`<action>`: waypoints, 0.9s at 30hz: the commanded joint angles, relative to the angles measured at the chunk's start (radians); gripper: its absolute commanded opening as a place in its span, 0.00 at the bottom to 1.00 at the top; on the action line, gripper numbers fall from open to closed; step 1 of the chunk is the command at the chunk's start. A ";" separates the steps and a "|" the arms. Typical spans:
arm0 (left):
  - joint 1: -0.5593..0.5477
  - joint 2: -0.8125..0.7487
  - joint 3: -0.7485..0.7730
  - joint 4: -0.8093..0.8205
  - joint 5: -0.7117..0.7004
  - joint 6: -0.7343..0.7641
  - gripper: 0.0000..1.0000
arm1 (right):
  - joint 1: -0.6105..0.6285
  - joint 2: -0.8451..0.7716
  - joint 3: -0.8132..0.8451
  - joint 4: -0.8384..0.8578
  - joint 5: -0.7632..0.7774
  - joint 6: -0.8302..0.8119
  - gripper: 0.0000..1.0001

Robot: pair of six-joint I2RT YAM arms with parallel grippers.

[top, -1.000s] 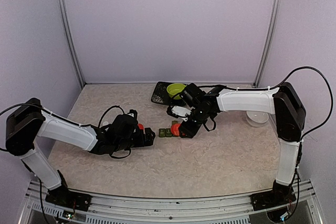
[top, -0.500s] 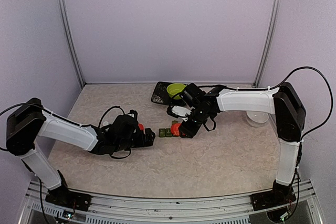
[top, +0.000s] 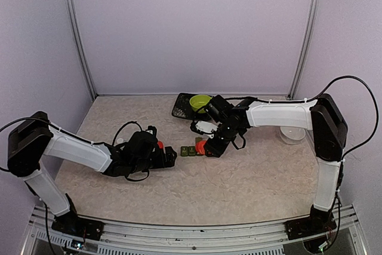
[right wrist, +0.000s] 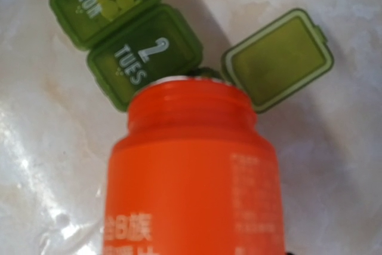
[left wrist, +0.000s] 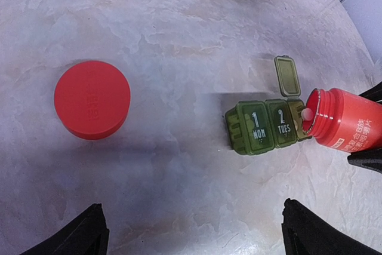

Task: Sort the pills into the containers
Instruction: Pour the pill into the compartment of the pill container.

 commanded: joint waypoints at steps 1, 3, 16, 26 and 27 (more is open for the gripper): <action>-0.005 0.014 -0.005 0.023 0.007 -0.005 0.99 | 0.006 0.029 0.025 -0.022 -0.001 -0.004 0.19; -0.005 0.012 -0.004 0.023 0.007 -0.006 0.99 | 0.006 0.039 0.027 -0.027 -0.001 -0.007 0.19; -0.005 0.017 0.003 0.020 0.009 -0.002 0.99 | 0.006 0.013 0.059 -0.024 0.014 -0.011 0.20; -0.005 0.018 0.013 0.017 0.011 -0.001 0.99 | 0.007 -0.012 0.044 -0.042 0.018 -0.014 0.20; -0.005 0.017 0.013 0.017 0.011 -0.001 0.99 | 0.007 -0.014 0.035 -0.038 0.018 -0.013 0.20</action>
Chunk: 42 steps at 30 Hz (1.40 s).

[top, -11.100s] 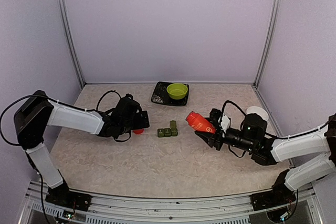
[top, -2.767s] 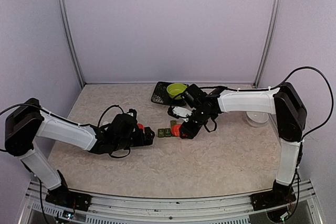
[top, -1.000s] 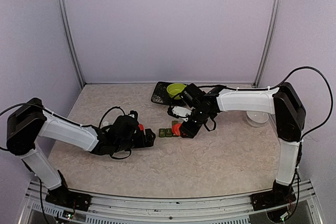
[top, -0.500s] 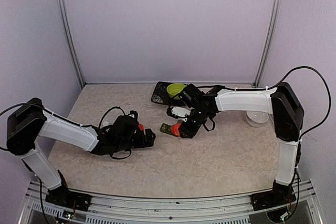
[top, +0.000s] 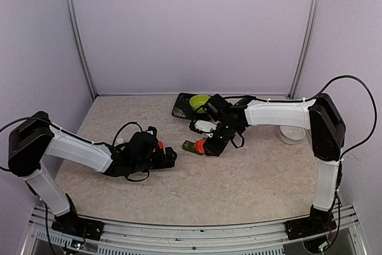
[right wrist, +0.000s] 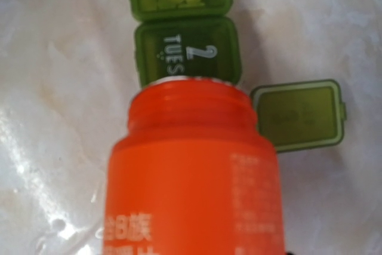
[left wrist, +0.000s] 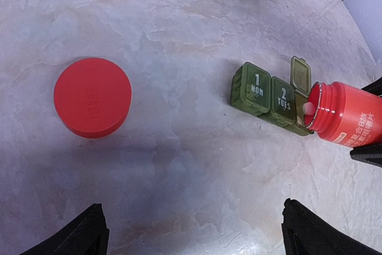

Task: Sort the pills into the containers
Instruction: Pour the pill into the compartment of the pill container.

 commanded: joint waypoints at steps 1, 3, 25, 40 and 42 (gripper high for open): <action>-0.005 0.011 0.013 0.017 0.009 -0.001 0.99 | 0.007 -0.033 -0.007 -0.014 0.010 -0.005 0.20; -0.005 0.013 0.013 0.017 0.010 -0.001 0.99 | 0.006 -0.039 -0.018 -0.006 0.010 -0.003 0.20; -0.014 0.016 0.007 0.021 0.009 -0.008 0.99 | 0.003 -0.067 -0.032 -0.009 0.020 -0.004 0.21; -0.014 0.017 0.002 0.026 0.008 -0.011 0.99 | -0.003 -0.029 -0.032 -0.030 0.013 -0.013 0.21; -0.014 0.016 0.002 0.027 0.009 -0.011 0.99 | -0.002 -0.027 -0.032 -0.027 0.010 -0.013 0.21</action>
